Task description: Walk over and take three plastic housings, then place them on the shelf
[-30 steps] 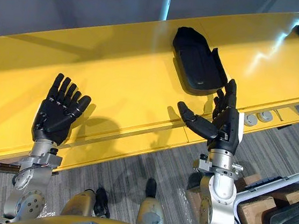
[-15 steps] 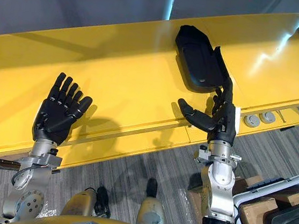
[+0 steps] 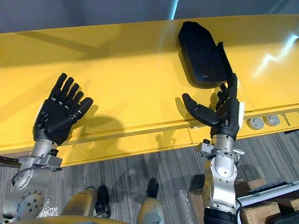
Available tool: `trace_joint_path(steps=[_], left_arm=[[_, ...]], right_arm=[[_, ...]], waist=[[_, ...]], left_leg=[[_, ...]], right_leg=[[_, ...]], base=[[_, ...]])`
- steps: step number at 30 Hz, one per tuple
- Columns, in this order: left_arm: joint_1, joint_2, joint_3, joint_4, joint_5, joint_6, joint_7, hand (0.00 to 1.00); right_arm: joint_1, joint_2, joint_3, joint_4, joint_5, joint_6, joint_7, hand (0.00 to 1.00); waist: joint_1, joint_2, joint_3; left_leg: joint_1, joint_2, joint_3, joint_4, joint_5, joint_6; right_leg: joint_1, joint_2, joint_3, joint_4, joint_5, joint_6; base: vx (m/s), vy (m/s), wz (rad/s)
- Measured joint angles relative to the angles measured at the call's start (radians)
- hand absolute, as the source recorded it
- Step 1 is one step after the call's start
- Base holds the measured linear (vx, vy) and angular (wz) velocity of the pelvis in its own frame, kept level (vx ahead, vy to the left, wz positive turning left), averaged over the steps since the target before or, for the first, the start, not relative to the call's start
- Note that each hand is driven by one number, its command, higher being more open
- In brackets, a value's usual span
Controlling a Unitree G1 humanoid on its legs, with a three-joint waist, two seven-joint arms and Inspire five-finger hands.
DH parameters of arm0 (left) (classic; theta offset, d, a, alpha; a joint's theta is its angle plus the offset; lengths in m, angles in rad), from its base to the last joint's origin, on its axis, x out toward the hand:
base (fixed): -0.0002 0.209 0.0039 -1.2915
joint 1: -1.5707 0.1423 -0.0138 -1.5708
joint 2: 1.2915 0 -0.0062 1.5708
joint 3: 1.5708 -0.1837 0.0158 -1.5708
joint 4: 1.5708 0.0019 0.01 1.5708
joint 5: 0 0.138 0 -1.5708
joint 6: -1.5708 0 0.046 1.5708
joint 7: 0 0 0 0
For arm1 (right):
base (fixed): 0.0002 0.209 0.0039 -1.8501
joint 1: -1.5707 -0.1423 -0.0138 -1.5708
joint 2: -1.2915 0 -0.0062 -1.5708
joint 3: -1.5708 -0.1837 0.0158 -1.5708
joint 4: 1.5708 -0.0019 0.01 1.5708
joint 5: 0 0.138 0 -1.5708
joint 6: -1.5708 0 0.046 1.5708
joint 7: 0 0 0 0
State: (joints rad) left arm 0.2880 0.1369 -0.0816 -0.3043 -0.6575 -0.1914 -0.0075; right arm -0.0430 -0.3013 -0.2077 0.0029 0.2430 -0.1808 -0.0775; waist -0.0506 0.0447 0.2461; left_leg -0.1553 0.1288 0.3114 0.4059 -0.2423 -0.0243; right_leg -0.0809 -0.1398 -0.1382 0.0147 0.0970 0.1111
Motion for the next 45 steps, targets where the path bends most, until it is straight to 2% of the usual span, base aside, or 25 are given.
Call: trace_joint_path(steps=[4,7,9,12,16,22,24,29,32,33,35,36,37,38,39,40,42,43,44,45], left_arm=[[0.022,-0.003,0.0,-0.002,0.0,0.0,-0.028,1.0],[0.039,-0.011,0.01,-0.014,0.0,0.0,-0.05,1.0],[0.029,-0.023,0.021,-0.017,0.0,0.001,-0.062,1.0],[0.001,-0.025,0.018,-0.019,0.0,0.001,-0.084,1.0],[-0.064,-0.03,-0.003,-0.021,0.0,0.016,-0.094,1.0],[-0.082,-0.04,-0.059,-0.021,-0.01,0.07,-0.143,1.0],[-0.082,-0.039,-0.075,-0.021,-0.017,0.076,-0.16,1.0],[-0.082,-0.027,-0.122,-0.02,-0.099,0.085,-0.179,1.0],[-0.082,-0.015,-0.153,-0.019,-0.281,0.109,-0.229,1.0],[-0.086,-0.016,-0.163,-0.011,-0.359,0.107,-0.241,1.0],[-0.114,-0.015,-0.189,0.031,-0.396,0.068,-0.237,1.0],[-0.152,-0.016,-0.198,0.071,-0.397,0.051,-0.231,1.0],[-0.18,-0.019,-0.196,0.105,-0.403,0.031,-0.22,1.0],[-0.19,-0.019,-0.194,0.114,-0.405,0.021,-0.21,1.0],[-0.2,-0.019,-0.186,0.117,-0.405,0.014,-0.196,1.0],[-0.201,-0.019,-0.179,0.115,-0.401,0.011,-0.192,1.0],[-0.19,-0.022,-0.152,0.105,-0.384,-0.001,-0.172,1.0],[-0.181,-0.022,-0.146,0.097,-0.382,-0.001,-0.17,1.0],[-0.154,-0.025,-0.131,0.069,-0.383,0.001,-0.169,1.0],[-0.121,-0.031,-0.12,0.045,-0.383,0.001,-0.169,1.0]], right_arm=[[0.047,0.019,-0.006,-0.037,0.0,-0.001,0.001,1.0],[0.176,0.086,-0.02,-0.192,0.013,-0.007,0.019,1.0],[0.254,0.123,-0.019,-0.268,0.02,-0.02,0.049,1.0],[0.276,0.164,-0.017,-0.295,0.062,-0.055,0.052,1.0],[0.273,0.219,0.015,-0.312,0.098,-0.103,0.009,1.0],[0.276,0.242,0.068,-0.312,0.077,-0.108,-0.105,1.0],[0.279,0.242,0.07,-0.312,0.075,-0.107,-0.132,1.0],[0.382,0.241,0.014,-0.296,0.0,-0.093,-0.178,1.0],[0.445,0.242,-0.044,-0.267,0.01,-0.093,-0.199,1.0],[0.459,0.241,-0.068,-0.253,0.013,-0.095,-0.2,1.0],[0.482,0.241,-0.098,-0.238,0.017,-0.103,-0.195,1.0],[0.499,0.241,-0.107,-0.234,0.022,-0.111,-0.195,1.0],[0.502,0.24,-0.102,-0.233,0.052,-0.114,-0.186,1.0],[0.501,0.24,-0.098,-0.233,0.058,-0.118,-0.181,1.0],[0.497,0.238,-0.083,-0.233,0.057,-0.132,-0.172,1.0],[0.494,0.236,-0.073,-0.233,0.056,-0.14,-0.169,1.0],[0.454,0.225,-0.005,-0.233,0.055,-0.153,-0.158,1.0],[0.441,0.221,0.013,-0.233,0.053,-0.154,-0.156,1.0],[0.413,0.216,0.049,-0.232,0.036,-0.151,-0.151,1.0],[0.4,0.208,0.08,-0.232,0.036,-0.148,-0.146,1.0]], waist=[[-0.001,-0.002,0.0],[-0.003,-0.001,-0.002],[-0.013,-0.004,-0.004],[-0.018,-0.009,-0.012],[-0.019,-0.022,-0.045],[-0.011,-0.039,-0.085],[-0.015,-0.042,-0.087],[-0.074,-0.041,-0.089],[-0.115,-0.037,-0.096],[-0.134,-0.031,-0.101],[-0.165,-0.016,-0.11],[-0.178,-0.01,-0.108],[-0.179,-0.007,-0.109],[-0.179,-0.004,-0.108],[-0.173,0.0,-0.106],[-0.169,0.004,-0.106],[-0.128,0.014,-0.099],[-0.115,0.027,-0.1],[-0.099,0.052,-0.102],[-0.085,0.047,-0.097]], left_leg=[[0.038,-0.004,0.002,-0.031,0.007,-0.007],[0.044,-0.005,0.002,-0.054,0.013,-0.013],[0.063,-0.004,0.008,-0.065,0.017,-0.015],[0.096,-0.006,0.016,-0.084,0.017,-0.016],[0.131,-0.015,0.023,-0.11,0.02,-0.018],[0.182,-0.031,0.058,-0.155,0.031,-0.014],[0.199,-0.028,0.109,-0.163,0.03,-0.016],[0.229,0.005,0.215,-0.142,-0.002,-0.034],[0.234,0.034,0.289,-0.118,-0.028,-0.047],[0.235,0.048,0.322,-0.106,-0.04,-0.054],[0.234,0.069,0.36,-0.082,-0.053,-0.06],[0.23,0.076,0.353,-0.057,-0.053,-0.055],[0.216,0.081,0.294,-0.02,-0.051,-0.029],[0.207,0.081,0.25,-0.001,-0.049,-0.021],[0.186,0.073,0.145,0.042,-0.043,-0.006],[0.174,0.069,0.094,0.067,-0.039,0.0],[0.147,0.034,-0.09,0.14,-0.046,0.035],[0.146,0.024,-0.14,0.144,-0.046,0.036],[0.154,0.002,-0.215,0.146,-0.043,0.029],[0.149,-0.014,-0.25,0.147,-0.038,0.023]], right_leg=[[0.031,0.001,-0.004,-0.015,-0.003,-0.004],[0.037,0.005,-0.01,-0.036,-0.003,-0.004],[0.051,0.007,-0.008,-0.043,-0.003,-0.004],[0.075,0.006,-0.005,-0.051,-0.003,-0.004],[0.097,0.004,-0.003,-0.057,-0.003,-0.004],[0.115,-0.005,0.024,-0.063,-0.002,-0.003],[0.097,-0.001,0.068,-0.061,0.003,0.002],[0.065,0.033,0.167,-0.052,0.011,-0.006],[0.032,0.061,0.231,-0.054,0.015,-0.011],[0.015,0.075,0.256,-0.054,0.013,-0.016],[-0.008,0.092,0.268,-0.048,0.013,-0.017],[-0.015,0.104,0.285,-0.042,0.019,-0.016],[-0.023,0.119,0.312,-0.032,0.025,-0.022],[-0.024,0.126,0.319,-0.031,0.028,-0.028],[-0.025,0.136,0.352,-0.031,0.031,-0.034],[-0.026,0.141,0.367,-0.031,0.032,-0.037],[-0.023,0.151,0.448,-0.045,0.029,-0.06],[-0.022,0.156,0.453,-0.053,0.032,-0.065],[-0.029,0.163,0.455,-0.05,0.033,-0.066],[-0.037,0.162,0.451,-0.048,0.033,-0.066]], base=[[0.0,-0.017,0.0],[0.03,-0.048,0.02],[0.07,-0.035,-0.05],[0.03,-0.005,-0.08],[0.0,-0.004,-0.04],[-0.04,0.003,-0.16],[-0.08,-0.002,-0.54],[-0.04,-0.009,-0.66],[-0.01,-0.015,-0.8],[0.0,-0.024,-0.82],[0.04,-0.04,-0.72],[0.1,-0.085,-0.68],[0.1,-0.098,-0.72],[0.08,-0.129,-0.85],[0.03,-0.087,-0.65],[0.04,-0.057,-0.84],[0.03,0.059,-0.93],[0.01,0.114,-0.84],[-0.01,0.081,-0.61],[-0.02,0.099,-0.59]])
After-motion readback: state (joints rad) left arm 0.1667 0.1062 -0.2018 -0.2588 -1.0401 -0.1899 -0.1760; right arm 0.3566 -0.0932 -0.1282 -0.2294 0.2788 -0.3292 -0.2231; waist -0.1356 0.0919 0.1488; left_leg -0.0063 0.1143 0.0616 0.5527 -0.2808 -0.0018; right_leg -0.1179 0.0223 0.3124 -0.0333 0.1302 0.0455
